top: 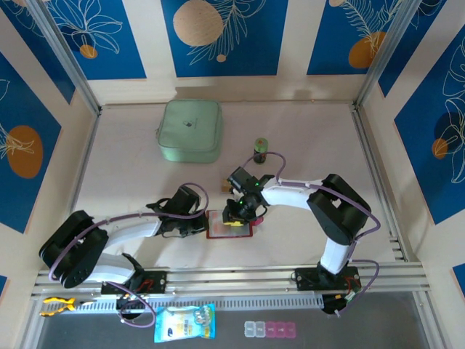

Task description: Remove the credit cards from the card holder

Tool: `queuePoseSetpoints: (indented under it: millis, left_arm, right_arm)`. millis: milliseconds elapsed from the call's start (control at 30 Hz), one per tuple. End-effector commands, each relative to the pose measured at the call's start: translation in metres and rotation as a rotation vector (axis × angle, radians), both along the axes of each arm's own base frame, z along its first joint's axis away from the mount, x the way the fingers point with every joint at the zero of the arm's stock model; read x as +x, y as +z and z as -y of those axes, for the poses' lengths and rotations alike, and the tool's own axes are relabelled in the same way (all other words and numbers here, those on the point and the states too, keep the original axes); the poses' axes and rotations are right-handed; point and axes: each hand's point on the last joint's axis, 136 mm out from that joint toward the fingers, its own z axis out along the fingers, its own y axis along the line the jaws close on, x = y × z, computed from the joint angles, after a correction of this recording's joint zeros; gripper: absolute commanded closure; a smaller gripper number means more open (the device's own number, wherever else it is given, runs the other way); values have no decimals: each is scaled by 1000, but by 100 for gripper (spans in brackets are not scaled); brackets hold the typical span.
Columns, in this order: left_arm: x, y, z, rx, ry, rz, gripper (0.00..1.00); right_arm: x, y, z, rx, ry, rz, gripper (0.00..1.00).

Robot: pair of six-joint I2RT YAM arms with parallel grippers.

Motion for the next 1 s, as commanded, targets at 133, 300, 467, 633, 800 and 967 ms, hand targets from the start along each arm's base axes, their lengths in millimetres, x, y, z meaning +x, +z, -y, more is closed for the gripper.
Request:
queuePoseSetpoints:
  millis: [133,300,467,633,800,967]
  left_arm:
    - [4,26,-1,-9,9,63,94]
    - [10,38,10,-80,17,83,93]
    - [13,41,21,-123,17,80,89]
    - [15,40,32,-146,12,68,83]
    - [15,33,36,-134,9,44,81]
    - [14,26,38,-114,14,24,80]
  right_arm:
    - [-5,-3,7,19,3,-15,75]
    - [-7,-3,8,37,2,-22,78]
    - [-8,-5,11,44,0,-22,81]
    - [-9,-8,14,62,-6,-37,83]
    - [-9,-9,16,72,-10,-45,84]
    - [-10,-10,17,85,-9,-52,84]
